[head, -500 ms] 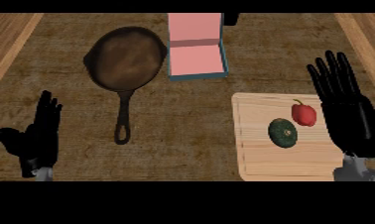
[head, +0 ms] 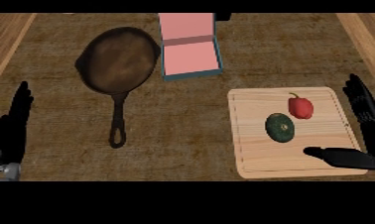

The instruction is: Pick the squash from the cutting board and place it in the cardboard box

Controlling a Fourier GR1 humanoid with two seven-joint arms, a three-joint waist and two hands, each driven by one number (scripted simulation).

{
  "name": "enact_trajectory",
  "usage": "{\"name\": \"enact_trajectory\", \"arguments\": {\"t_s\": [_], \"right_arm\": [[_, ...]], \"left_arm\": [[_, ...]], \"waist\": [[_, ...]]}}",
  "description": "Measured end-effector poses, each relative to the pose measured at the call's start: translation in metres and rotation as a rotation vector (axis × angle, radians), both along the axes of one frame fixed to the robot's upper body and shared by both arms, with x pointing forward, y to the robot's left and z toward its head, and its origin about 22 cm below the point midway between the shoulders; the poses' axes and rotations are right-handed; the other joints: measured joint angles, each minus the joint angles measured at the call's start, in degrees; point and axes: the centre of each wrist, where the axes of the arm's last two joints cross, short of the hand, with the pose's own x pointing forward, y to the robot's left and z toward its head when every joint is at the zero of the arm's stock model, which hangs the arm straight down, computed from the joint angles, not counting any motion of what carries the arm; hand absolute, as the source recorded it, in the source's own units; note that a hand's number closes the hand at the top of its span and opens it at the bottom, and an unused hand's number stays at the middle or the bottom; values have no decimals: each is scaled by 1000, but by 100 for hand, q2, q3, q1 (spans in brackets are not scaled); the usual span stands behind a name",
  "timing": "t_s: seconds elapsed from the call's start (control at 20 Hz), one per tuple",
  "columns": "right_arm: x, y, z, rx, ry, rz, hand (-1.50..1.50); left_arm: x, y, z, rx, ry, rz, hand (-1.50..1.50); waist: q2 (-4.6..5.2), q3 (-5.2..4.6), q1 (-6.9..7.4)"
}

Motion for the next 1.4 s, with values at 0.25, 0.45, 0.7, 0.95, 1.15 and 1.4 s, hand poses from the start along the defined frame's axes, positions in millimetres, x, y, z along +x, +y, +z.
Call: {"name": "enact_trajectory", "arguments": {"t_s": [0.25,0.45,0.7,0.95,1.15,1.4], "right_arm": [[-40,3,-69,-1,-64,-82,-150],[-58,-15,-96,-32,-139,-60,-150],[-67,-46,-89,-276,-82,-47,-150],[-48,-58,-57,-475,75,35,-150],[-29,-49,-35,-589,216,101,-150],[1,-23,-14,-673,373,171,-150]], "left_arm": [[10,7,7,72,50,-35,0],[18,6,11,89,72,-57,0],[23,1,13,94,78,-76,0],[24,-3,13,100,79,-86,0],[28,-1,19,103,77,-83,0],[29,-2,14,101,86,-89,0]], "waist": [[-45,70,-1],[-63,82,60],[-70,73,108],[-71,66,164],[-72,63,187],[-71,66,193]]}}
